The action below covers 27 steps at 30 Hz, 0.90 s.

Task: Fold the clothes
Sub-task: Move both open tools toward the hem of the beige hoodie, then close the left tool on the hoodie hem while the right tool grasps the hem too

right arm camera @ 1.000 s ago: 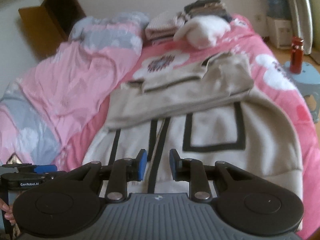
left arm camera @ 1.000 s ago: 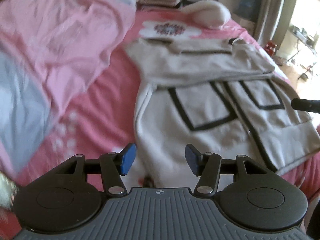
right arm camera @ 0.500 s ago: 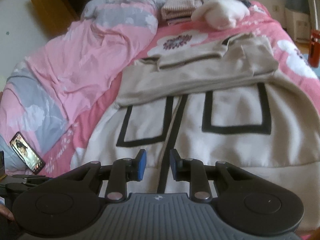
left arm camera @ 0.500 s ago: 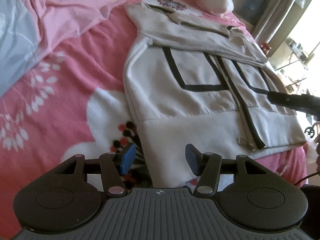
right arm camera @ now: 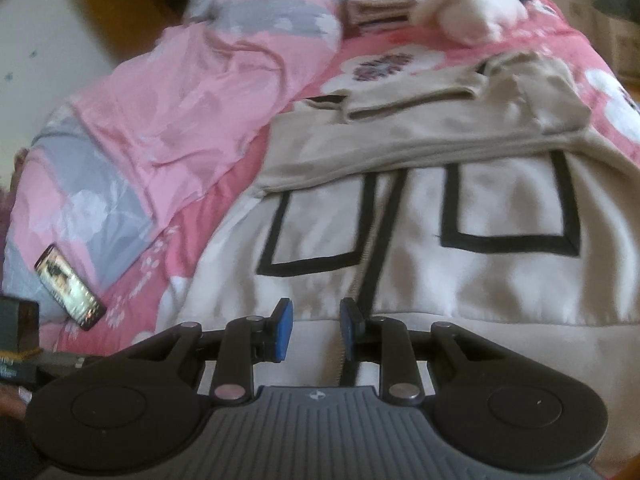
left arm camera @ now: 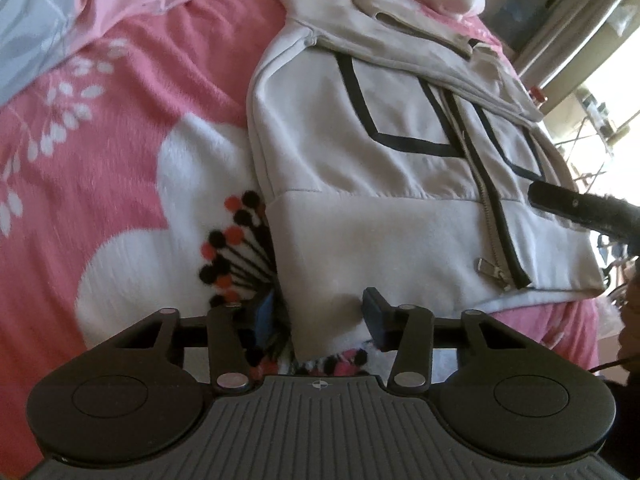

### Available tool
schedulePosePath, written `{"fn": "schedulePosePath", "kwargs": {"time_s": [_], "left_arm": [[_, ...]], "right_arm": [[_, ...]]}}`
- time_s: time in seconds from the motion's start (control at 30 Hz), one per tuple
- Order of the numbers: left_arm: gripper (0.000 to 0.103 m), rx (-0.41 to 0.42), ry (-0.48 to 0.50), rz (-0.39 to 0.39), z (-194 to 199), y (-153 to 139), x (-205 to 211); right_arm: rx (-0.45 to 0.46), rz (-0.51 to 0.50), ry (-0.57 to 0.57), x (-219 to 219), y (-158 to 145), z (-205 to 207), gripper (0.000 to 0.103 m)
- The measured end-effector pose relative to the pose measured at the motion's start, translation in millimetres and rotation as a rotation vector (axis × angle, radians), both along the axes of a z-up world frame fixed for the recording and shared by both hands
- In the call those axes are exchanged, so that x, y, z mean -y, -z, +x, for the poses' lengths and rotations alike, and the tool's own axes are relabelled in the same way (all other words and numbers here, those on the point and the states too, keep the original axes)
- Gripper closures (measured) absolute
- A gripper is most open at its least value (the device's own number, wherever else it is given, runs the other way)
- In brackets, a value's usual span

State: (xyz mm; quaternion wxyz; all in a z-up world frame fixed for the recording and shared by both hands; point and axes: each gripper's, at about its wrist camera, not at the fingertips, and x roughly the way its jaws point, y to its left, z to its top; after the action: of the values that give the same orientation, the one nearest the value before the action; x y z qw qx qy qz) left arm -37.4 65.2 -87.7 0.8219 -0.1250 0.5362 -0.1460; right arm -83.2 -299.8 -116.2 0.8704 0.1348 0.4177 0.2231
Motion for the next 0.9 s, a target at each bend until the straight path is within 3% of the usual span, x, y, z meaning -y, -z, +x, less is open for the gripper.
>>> {"fn": "schedulePosePath", "kwargs": {"time_s": [0.13,0.3,0.53,0.73,0.9], "left_arm": [[0.079,0.006,-0.005,-0.04,-2,-1,-4],[0.094,0.023,-0.033,-0.086,-3,-10,-11],[0.097,0.018,-0.065,-0.176,1,-20,-22],[0.097,-0.009,-0.1,-0.267,6,-24,-31],[0.097,-0.031,-0.128,-0.343,10,-27,-38]], "right_arm": [[0.088,-0.053,-0.1,-17,-8,-12,0.067],[0.201,-0.176,-0.266,-48,-9,-33,0.066],[0.271,-0.177,-0.557,-88,-4,-49,0.062],[0.434,-0.329,-0.762,-127,10,-70,0.062],[0.512,-0.442,-0.835,-147,27,-86,0.059]]}}
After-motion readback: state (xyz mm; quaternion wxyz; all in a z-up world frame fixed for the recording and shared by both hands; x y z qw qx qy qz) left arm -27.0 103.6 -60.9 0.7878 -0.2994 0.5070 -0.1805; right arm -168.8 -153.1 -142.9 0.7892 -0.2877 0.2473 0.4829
